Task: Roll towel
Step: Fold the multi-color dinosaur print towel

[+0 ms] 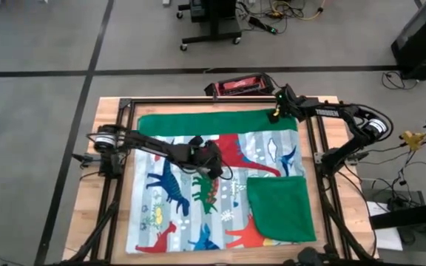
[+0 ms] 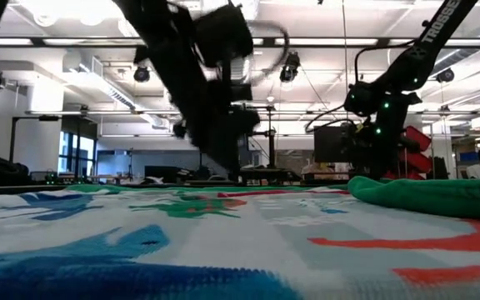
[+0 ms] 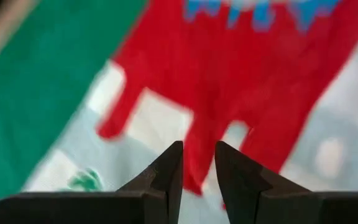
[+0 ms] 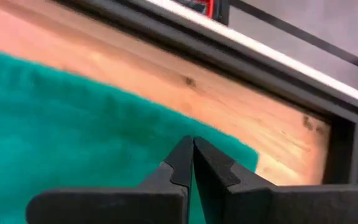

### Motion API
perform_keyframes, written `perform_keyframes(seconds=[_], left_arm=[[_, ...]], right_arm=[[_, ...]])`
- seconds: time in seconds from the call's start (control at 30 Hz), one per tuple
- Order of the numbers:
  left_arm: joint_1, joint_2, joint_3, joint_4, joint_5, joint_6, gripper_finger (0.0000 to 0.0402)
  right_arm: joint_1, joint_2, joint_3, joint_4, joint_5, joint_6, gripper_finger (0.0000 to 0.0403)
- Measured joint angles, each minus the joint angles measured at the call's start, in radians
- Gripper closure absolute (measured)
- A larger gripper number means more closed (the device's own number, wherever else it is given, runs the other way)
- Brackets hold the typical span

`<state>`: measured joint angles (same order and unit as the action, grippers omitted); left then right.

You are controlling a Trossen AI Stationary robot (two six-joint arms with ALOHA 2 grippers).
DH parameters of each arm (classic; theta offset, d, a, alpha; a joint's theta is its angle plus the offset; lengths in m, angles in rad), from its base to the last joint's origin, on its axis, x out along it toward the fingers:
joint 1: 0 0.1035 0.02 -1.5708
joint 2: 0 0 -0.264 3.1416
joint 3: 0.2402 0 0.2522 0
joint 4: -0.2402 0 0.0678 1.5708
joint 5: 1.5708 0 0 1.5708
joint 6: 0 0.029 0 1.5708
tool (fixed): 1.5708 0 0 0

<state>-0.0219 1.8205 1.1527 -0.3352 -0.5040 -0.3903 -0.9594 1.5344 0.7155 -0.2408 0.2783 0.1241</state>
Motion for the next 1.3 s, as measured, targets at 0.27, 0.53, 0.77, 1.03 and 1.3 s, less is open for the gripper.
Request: perform_keyframes(seconds=[0.27,0.53,0.77,1.03,1.3], left_arm=[[0.199,-0.171,-0.080,-0.129,0.053,0.099,0.0334],[0.528,-0.186,-0.113,-0.226,0.198,0.245,0.0319],[0.705,-0.206,-0.108,-0.331,0.239,0.493,0.0265],[0.866,-0.183,-0.108,-0.388,0.309,0.612,0.0224],[0.982,-0.167,-0.108,-0.403,0.362,0.609,0.0235]], right_arm=[[-0.023,-0.027,0.000,0.012,-0.075,-0.061,0.0403],[-0.021,-0.021,0.134,-0.159,-0.252,-0.190,0.0353],[-0.021,-0.003,0.250,-0.290,-0.261,-0.351,0.0258],[-0.005,0.057,0.307,-0.386,-0.257,-0.526,0.0223],[0.013,0.131,0.333,-0.398,-0.256,-0.551,0.0225]])
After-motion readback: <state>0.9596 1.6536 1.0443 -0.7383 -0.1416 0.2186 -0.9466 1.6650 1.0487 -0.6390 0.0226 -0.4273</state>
